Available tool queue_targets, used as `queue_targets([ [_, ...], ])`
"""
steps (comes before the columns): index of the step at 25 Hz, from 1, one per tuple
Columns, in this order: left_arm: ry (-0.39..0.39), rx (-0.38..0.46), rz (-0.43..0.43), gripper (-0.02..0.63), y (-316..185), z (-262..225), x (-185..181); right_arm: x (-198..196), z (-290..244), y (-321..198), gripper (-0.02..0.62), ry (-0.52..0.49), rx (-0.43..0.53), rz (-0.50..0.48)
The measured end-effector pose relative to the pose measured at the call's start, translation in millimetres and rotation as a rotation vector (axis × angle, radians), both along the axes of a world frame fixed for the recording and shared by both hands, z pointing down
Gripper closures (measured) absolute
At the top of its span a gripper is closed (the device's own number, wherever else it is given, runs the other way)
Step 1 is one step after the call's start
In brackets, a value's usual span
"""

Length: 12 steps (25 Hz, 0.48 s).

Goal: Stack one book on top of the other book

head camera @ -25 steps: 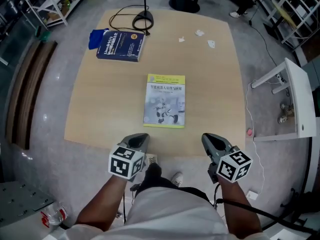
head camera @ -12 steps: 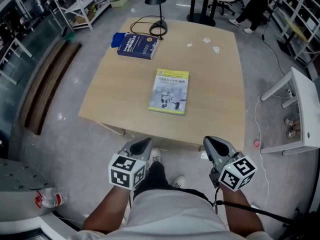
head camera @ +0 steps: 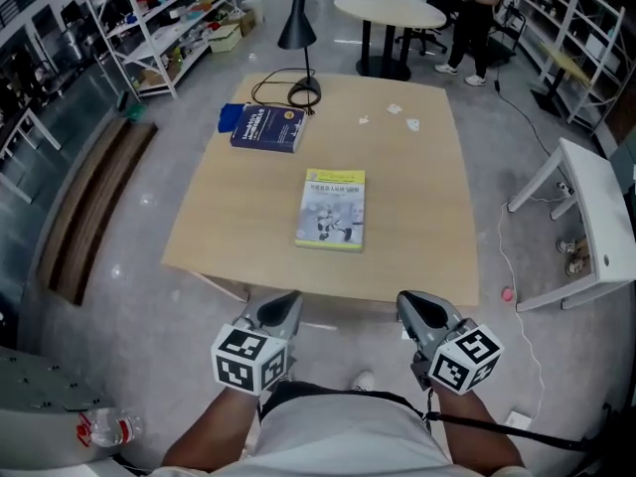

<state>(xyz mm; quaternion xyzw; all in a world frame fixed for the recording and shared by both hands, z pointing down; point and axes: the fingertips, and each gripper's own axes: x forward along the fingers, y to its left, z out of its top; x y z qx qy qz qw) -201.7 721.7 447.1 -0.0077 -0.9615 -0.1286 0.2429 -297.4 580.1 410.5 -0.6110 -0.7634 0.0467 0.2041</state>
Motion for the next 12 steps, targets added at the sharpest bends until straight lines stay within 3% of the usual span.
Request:
queue_targets([
  [12, -0.018, 0.0, 0.15, 0.601, 44.0, -12.2, 13.1, 28.6, -4.3, 36.1, 0.594, 0.003, 0.002, 0.157],
])
